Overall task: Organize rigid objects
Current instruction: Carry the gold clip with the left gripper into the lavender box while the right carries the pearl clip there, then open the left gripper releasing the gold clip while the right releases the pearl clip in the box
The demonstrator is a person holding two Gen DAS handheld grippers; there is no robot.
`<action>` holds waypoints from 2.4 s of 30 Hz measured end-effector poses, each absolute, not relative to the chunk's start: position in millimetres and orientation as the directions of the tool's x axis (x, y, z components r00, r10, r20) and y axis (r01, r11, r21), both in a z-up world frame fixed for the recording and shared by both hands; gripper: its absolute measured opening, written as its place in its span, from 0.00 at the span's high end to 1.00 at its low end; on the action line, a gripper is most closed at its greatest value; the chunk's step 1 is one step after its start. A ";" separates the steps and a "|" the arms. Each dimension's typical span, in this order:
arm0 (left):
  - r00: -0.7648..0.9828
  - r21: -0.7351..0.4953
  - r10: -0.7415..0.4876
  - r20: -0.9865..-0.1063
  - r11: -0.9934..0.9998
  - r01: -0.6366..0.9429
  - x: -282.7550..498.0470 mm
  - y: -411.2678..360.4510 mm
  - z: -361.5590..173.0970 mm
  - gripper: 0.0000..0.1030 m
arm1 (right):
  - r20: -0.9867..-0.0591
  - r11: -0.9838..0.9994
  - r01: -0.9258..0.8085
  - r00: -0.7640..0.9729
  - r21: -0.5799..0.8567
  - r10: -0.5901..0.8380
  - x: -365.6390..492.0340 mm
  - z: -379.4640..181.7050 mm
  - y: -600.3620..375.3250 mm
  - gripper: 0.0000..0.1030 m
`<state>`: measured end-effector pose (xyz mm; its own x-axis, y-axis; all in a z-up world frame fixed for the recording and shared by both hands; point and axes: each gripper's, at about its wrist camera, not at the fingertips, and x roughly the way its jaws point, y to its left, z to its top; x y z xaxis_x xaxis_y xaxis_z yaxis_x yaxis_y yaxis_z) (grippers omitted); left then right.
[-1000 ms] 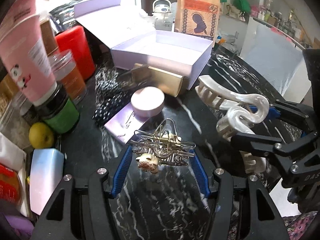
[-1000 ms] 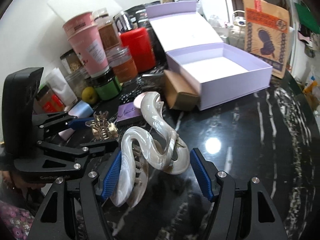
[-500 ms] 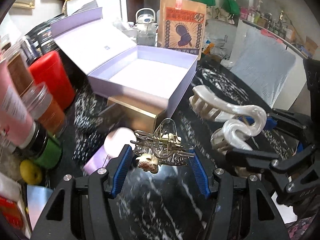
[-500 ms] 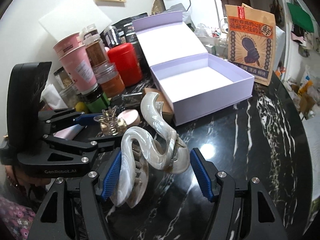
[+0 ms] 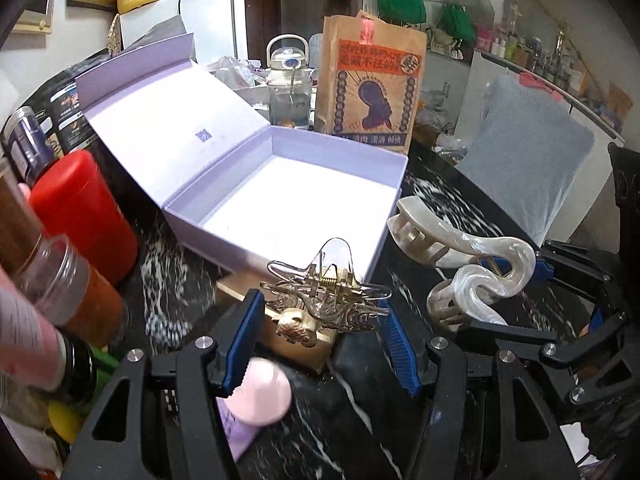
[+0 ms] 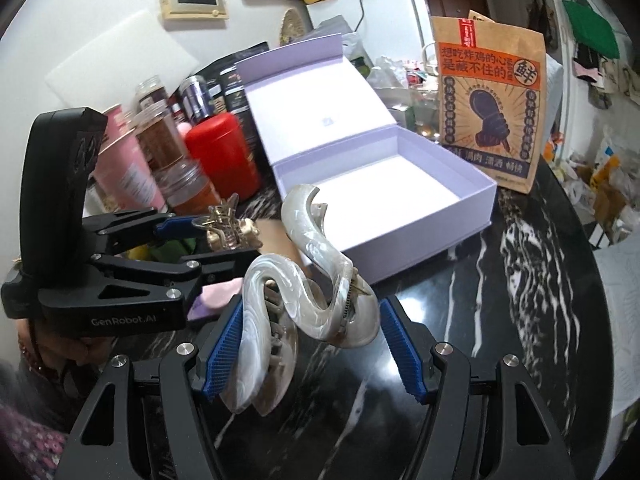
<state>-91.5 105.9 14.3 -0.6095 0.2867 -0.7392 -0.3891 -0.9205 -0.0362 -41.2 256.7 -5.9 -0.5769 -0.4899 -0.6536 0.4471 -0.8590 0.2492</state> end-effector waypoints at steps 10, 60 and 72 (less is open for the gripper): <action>-0.625 -0.032 0.307 -0.718 -0.911 -0.411 -137.6 113.4 31.0 0.43 | -0.647 -0.876 0.427 -0.608 0.222 -0.460 -88.3 11.1 264.5 0.34; -0.489 -0.029 0.177 -0.854 -0.955 -0.294 -284.5 117.4 -38.8 0.43 | -0.773 -0.911 0.373 -0.519 0.178 -0.364 -228.8 -46.2 250.7 0.34; -0.445 -0.013 0.118 -0.888 -0.973 -0.232 -280.2 111.0 -48.7 0.43 | -0.794 -0.917 0.366 -0.505 0.158 -0.338 -227.4 -48.8 246.8 0.22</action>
<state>-280.2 111.0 -48.7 -0.4447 0.1179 -0.8879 -0.2318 -0.9727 -0.0130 -227.4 246.8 -48.8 -0.5048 -0.3384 -0.7941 0.3663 -0.9170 0.1579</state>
